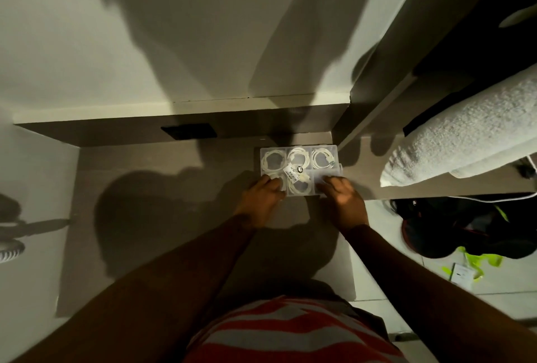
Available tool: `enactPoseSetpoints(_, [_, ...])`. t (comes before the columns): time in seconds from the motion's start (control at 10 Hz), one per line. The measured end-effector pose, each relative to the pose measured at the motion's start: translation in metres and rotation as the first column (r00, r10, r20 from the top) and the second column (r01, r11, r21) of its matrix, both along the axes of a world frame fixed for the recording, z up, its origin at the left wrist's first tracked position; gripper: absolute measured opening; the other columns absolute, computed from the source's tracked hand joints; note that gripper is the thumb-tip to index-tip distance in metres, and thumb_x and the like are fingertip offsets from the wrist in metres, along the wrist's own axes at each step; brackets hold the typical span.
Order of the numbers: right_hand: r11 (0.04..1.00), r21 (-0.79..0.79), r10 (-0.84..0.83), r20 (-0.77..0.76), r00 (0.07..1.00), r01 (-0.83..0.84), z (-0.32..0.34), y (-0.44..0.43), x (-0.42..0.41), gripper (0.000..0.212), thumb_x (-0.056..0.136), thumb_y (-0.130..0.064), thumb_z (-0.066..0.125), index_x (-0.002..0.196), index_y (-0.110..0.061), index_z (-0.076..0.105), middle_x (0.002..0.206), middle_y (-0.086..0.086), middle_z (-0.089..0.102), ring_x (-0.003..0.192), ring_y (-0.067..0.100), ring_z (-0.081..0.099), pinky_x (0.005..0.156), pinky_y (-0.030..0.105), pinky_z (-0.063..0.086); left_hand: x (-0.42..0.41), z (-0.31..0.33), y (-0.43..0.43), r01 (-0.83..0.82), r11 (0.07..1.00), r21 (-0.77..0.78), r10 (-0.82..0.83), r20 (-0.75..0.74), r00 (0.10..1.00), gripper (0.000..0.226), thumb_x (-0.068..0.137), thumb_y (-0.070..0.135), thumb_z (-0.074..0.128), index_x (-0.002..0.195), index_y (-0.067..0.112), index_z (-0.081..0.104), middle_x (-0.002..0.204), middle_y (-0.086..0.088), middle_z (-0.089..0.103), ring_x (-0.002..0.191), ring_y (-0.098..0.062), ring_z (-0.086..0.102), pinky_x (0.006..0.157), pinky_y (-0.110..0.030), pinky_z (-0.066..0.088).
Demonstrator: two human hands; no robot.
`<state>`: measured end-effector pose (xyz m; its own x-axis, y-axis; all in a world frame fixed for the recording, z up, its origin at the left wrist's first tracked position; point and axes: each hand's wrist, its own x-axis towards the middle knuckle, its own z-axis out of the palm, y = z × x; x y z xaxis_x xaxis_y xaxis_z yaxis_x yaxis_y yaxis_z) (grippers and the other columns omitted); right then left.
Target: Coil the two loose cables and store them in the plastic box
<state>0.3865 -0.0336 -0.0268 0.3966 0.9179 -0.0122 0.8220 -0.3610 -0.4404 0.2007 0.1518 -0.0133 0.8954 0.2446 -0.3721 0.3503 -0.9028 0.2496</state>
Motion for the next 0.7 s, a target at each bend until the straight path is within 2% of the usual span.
enactPoseSetpoints(0.1, [1.000,0.029,-0.003,0.016,1.000,0.003,-0.001,0.002,0.002,0.037,0.079,0.005,0.087,0.115,0.001,0.080,0.124,0.027,0.075,0.115,0.049,0.072,0.088,0.057,0.064,0.007,0.000,-0.005,-0.035,0.999,0.033,0.036,-0.032,0.999,0.036,0.102,0.021,0.057,0.138,0.020,0.061,0.151,-0.005,0.050,0.141,-0.031,0.042,0.109,-0.044,0.046])
enactPoseSetpoints(0.3, [0.999,0.038,-0.037,0.022,0.999,0.036,-0.001,0.014,0.003,0.035,0.076,0.010,0.087,0.110,0.003,0.080,0.124,0.027,0.076,0.114,0.052,0.072,0.089,0.061,0.064,0.010,-0.001,-0.008,-0.064,0.996,0.060,0.070,-0.109,0.992,0.046,0.098,0.016,0.063,0.143,0.019,0.055,0.158,-0.007,0.045,0.146,-0.035,0.039,0.107,-0.049,0.051])
enactPoseSetpoints(0.5, [0.985,-0.160,-0.053,0.030,0.998,0.057,0.002,0.020,0.000,0.036,0.094,-0.013,0.075,0.129,-0.003,0.073,0.142,0.024,0.066,0.132,0.046,0.062,0.105,0.058,0.055,0.018,0.000,-0.007,-0.070,0.994,0.083,0.079,-0.113,0.991,0.053,0.098,0.017,0.064,0.148,0.021,0.047,0.157,-0.007,0.043,0.141,-0.034,0.042,0.102,-0.047,0.053])
enactPoseSetpoints(0.6, [0.952,-0.275,-0.104,0.112,0.988,0.131,0.009,0.026,-0.012,0.055,0.095,-0.036,0.069,0.142,-0.009,0.063,0.153,0.020,0.057,0.141,0.041,0.054,0.118,0.058,0.042,0.012,0.007,-0.009,-0.098,0.994,0.050,0.101,-0.057,0.993,0.050,0.099,0.021,0.061,0.147,0.020,0.048,0.155,-0.008,0.044,0.141,-0.032,0.044,0.106,-0.046,0.050])
enactPoseSetpoints(0.7, [0.921,-0.343,-0.150,0.128,0.980,0.186,0.013,0.027,-0.024,0.064,0.098,-0.046,0.060,0.153,-0.015,0.050,0.166,0.015,0.042,0.154,0.036,0.038,0.130,0.059,0.021,-0.002,0.013,-0.011,-0.136,0.991,0.013,0.136,0.014,0.991,0.052,0.103,0.032,0.055,0.153,0.022,0.046,0.161,-0.006,0.043,0.148,-0.030,0.040,0.116,-0.047,0.040])
